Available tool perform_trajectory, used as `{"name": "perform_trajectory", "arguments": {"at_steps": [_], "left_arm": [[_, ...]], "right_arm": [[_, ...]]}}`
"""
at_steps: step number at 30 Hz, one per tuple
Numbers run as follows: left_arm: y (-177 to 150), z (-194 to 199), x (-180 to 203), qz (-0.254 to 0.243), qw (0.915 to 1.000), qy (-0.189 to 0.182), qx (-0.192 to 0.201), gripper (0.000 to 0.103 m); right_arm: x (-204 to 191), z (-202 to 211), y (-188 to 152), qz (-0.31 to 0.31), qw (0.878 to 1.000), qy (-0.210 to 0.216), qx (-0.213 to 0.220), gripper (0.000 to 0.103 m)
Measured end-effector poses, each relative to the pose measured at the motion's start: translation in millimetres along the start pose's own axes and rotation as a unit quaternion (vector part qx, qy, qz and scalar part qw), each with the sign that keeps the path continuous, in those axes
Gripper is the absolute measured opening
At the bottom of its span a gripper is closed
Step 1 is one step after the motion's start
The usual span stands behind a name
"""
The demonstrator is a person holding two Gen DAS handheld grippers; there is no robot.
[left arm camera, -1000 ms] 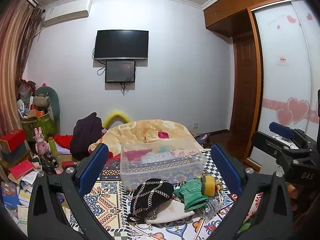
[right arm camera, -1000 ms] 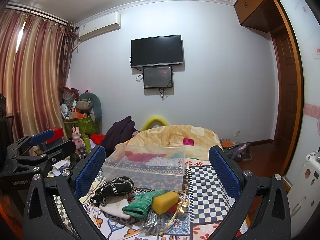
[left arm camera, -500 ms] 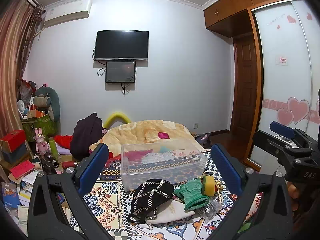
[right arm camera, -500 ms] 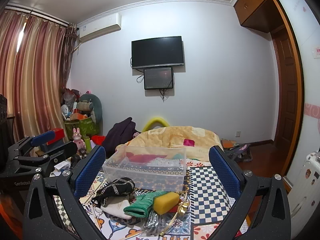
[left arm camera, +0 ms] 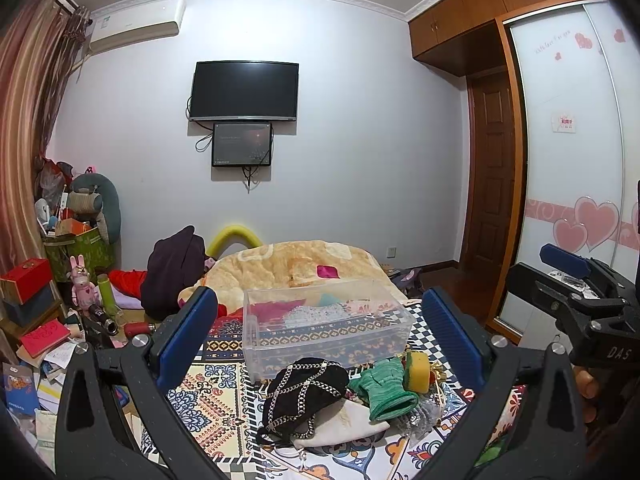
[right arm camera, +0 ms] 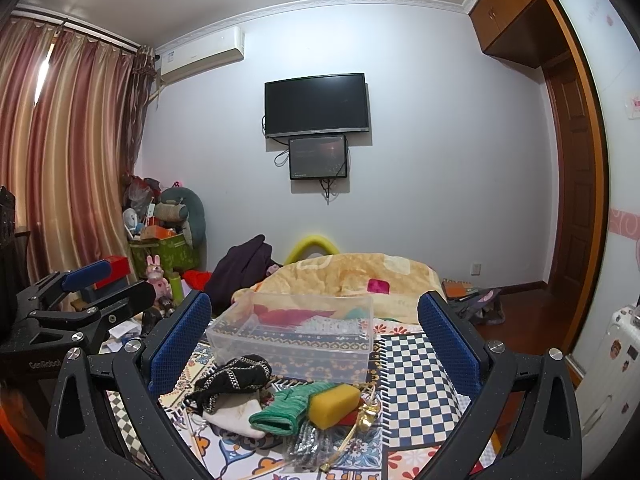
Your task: Organize soft objects
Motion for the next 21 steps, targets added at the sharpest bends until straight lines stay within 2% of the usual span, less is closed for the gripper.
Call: {"name": "perform_trajectory", "arguments": {"at_steps": [21], "left_arm": [[-1.7,-1.8,-1.5,0.009,1.0,-0.003,-0.002,0.103]], "right_arm": [[0.3,-1.6,-1.8,-0.002,1.0,0.005,-0.001,0.103]]}}
Point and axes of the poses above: each gripper's, at about its wrist camera, not at the fingertips, and z roughly against the way its jaws point, x to its right, y to its top, the point moved 1 cm from there along -z, roughly the way its jaws point, and after that the axes turned 6 degrees about y, right-handed, at the moved point
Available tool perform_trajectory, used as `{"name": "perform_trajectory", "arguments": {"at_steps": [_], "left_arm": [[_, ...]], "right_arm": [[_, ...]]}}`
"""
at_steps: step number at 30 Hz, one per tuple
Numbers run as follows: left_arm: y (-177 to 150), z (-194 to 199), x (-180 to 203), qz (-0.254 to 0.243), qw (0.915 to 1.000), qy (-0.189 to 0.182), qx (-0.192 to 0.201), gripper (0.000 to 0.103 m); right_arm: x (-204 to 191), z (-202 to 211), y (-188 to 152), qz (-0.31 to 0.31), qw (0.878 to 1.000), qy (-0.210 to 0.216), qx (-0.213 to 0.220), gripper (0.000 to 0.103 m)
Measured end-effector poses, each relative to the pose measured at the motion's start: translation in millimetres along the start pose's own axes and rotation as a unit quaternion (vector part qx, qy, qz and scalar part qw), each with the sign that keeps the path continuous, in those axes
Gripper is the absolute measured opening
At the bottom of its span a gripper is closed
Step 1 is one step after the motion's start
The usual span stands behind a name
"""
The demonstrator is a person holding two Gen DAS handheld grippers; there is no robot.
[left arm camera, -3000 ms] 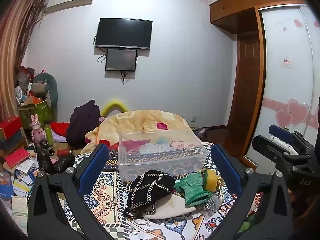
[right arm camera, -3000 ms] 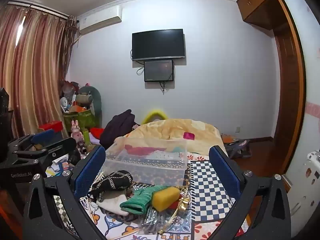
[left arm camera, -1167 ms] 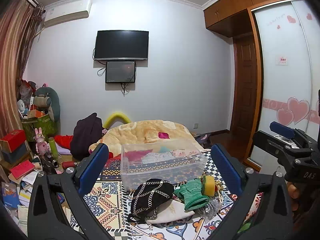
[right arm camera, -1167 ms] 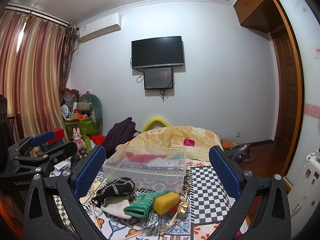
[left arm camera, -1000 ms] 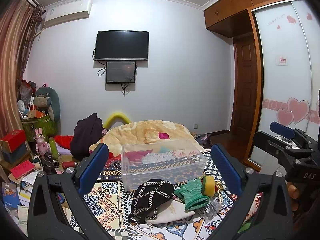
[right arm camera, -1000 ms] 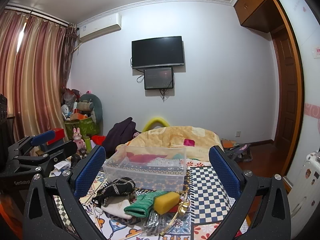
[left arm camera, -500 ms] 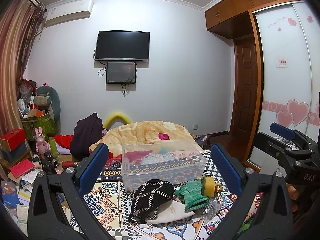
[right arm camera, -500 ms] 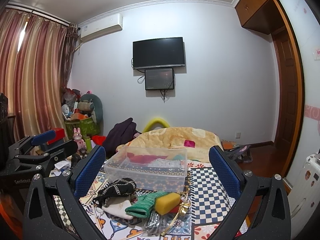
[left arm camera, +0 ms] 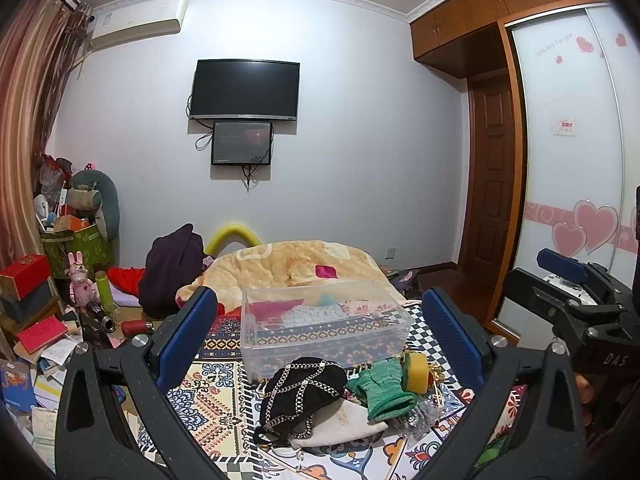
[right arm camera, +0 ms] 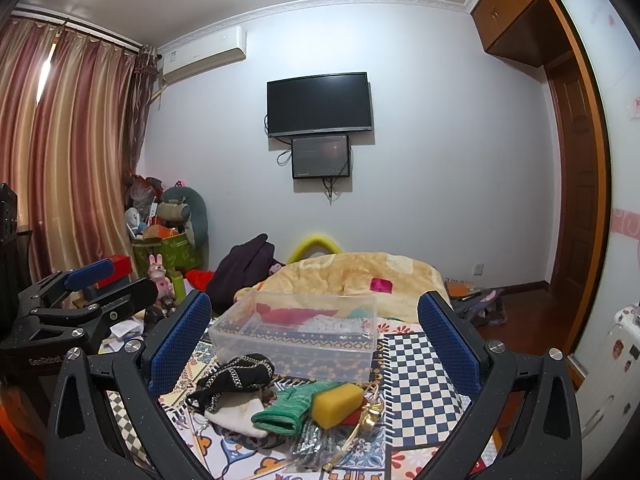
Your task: Organize soft objects
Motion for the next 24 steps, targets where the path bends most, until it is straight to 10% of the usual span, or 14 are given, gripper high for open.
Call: {"name": "perform_trajectory", "arguments": {"at_steps": [24], "left_arm": [[-95,-98,-18,0.04,0.9771,-0.019,-0.208,0.103]], "right_arm": [[40,-65,-77,-0.043,0.983,0.002,-0.177,0.092]]}}
Point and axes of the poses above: each gripper's, at about its wrist camera, not at the fingertips, and z roughly against the way its jaws point, x to its right, y to its top, the point moved 1 cm from there along -z, roughly the way its jaws point, and after that the axes turned 6 degrees about y, right-handed, at the moved point
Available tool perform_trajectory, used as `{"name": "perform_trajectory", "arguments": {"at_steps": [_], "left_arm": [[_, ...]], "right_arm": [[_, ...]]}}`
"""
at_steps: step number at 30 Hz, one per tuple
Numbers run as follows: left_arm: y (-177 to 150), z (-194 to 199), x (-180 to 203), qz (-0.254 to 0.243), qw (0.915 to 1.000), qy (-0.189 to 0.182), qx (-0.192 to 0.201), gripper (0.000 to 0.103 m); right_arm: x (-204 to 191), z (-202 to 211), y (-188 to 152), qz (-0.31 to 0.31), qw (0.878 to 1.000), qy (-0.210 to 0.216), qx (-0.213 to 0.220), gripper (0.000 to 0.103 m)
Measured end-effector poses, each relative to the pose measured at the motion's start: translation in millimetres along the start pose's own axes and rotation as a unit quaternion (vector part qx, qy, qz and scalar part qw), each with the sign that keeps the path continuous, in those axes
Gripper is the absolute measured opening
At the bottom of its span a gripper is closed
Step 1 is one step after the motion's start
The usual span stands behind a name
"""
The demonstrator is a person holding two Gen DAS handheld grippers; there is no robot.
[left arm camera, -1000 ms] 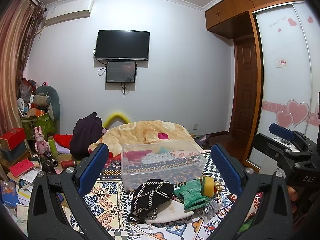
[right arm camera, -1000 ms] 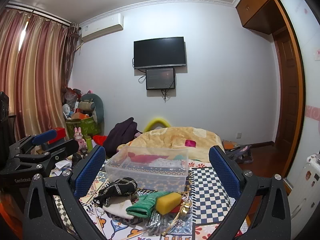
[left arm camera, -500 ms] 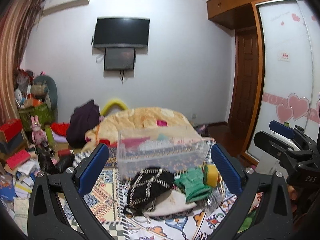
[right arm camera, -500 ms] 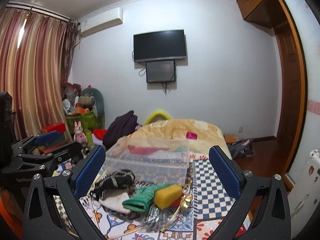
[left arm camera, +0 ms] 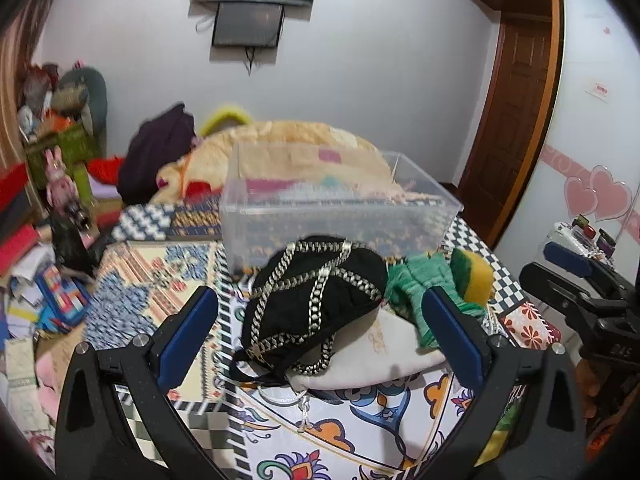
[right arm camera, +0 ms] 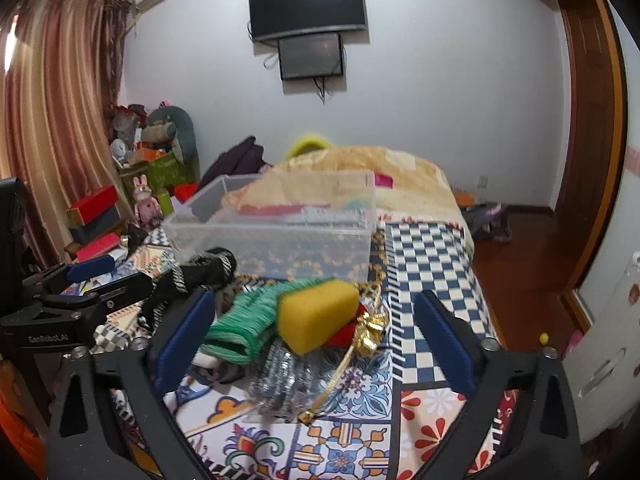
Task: Organize soft objects
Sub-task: 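Grasp the black chain cap with left gripper while right grasps yellow sponge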
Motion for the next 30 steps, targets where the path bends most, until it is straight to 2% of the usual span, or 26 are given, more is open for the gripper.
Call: {"name": "perform_trajectory", "arguments": {"at_steps": [3,5,7,14,16,19,23,25,29,30], "left_arm": [[-1,-13,-2,0.007,0.9998,-0.006,-0.016,0.103],[-1,-19,-2,0.009,0.9998,-0.003,-0.016,0.099],[0,-24,-2,0.01,0.9997,-0.001,-0.02,0.087],[0,-35,-5,0.018,0.9993,-0.02,-0.026,0.081],[-1,-38,-4,0.017,0.9991,-0.025,-0.03,0.07],[-2,-39,-4,0.018,0.9988,-0.036,-0.029,0.058],[-1,-36,-3,0.014,0.9988,-0.04,-0.023,0.048],[-1,-32,-3,0.013,0.9988,-0.043,-0.017,0.035],[1,-20,-3,0.006,0.9994,-0.034,-0.001,0.026],[2,-16,-3,0.006,0.9993,-0.037,0.003,0.02]], "right_arm": [[8,-9,-1,-0.014,1.0,0.009,-0.024,0.08],[11,-14,-3,-0.024,0.999,0.019,-0.037,0.071],[14,-20,-4,-0.031,0.998,0.027,-0.046,0.065],[14,-37,-9,-0.046,0.995,0.051,-0.069,0.043],[15,-39,-11,-0.053,0.994,0.055,-0.073,0.033],[16,-40,-12,-0.06,0.994,0.058,-0.074,0.03],[15,-34,-10,-0.056,0.995,0.058,-0.062,0.028],[14,-30,-8,-0.051,0.995,0.06,-0.055,0.027],[9,-20,-4,-0.038,0.997,0.06,-0.039,0.027],[10,-19,-3,-0.036,0.997,0.06,-0.037,0.027]]}}
Point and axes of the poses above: each gripper's, at about its wrist camera, not at the fingertips, and z roughly against the way its jaws point, x to its right, y to its top, the point moved 1 cm from there along -z, roughly the way its jaws point, and after that the axes turned 6 degrees about y, right-handed, at the moved point
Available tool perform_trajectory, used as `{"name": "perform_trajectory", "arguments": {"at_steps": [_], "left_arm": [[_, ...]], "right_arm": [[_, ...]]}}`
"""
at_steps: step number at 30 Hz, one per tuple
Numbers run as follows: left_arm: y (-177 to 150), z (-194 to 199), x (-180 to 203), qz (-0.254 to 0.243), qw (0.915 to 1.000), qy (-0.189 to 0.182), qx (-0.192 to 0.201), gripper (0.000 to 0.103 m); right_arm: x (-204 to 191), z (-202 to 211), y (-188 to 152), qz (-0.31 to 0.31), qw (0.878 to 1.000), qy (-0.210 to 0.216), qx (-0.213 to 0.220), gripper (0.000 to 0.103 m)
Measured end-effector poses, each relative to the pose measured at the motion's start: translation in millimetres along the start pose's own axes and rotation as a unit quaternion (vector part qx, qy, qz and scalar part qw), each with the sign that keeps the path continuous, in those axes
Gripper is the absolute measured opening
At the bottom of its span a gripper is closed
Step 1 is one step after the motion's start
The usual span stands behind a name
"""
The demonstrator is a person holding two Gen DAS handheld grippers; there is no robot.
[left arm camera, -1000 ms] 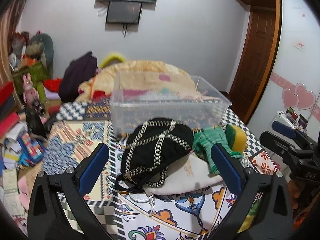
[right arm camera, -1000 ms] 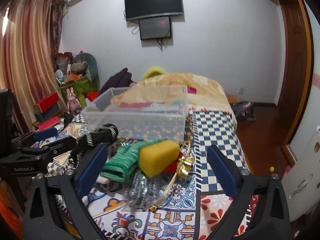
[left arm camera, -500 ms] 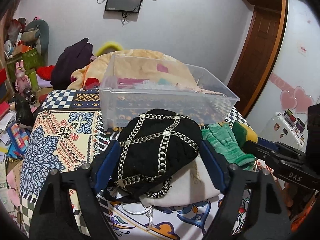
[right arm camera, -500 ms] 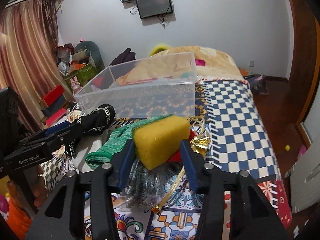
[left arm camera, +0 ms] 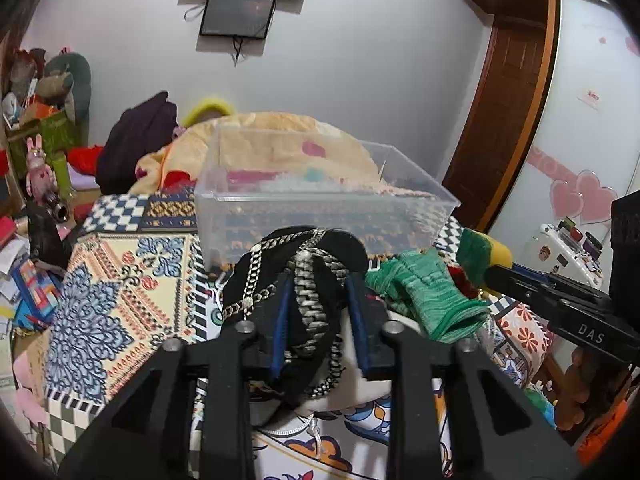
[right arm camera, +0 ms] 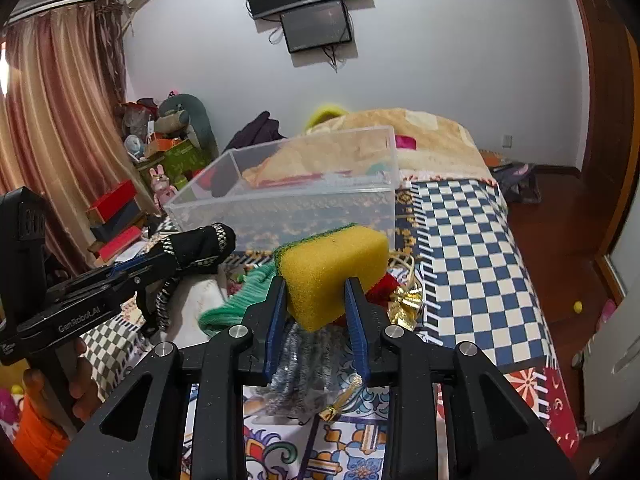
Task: Organize soft objects
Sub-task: 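Grasp the black chain cap with left gripper while right grasps yellow sponge, then drop the black cap into the clear box while right drops the sponge in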
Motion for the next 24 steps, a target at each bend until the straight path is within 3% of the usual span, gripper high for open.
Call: {"name": "perform_trajectory", "arguments": {"at_steps": [16,24], "left_arm": [[45,50,1,-0.006,0.9973,-0.018,0.07,0.016],[80,49,-8,0.006,0.9957,-0.049,0.078,0.016]], "right_arm": [[-20,16,28,0.033,0.999,0.001,0.035,0.027],[-21,9,55,0.048,0.997,0.002,0.053,0.027]]}}
Point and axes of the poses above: each gripper's, at about its wrist camera, not at the fingertips, and z roughly against the way its jaws point, x to its right, y to its top, the point moved 1 cm from there along -z, roughly the way its jaws point, and after that the axes turned 6 degrees about y, right-handed, at the moved point
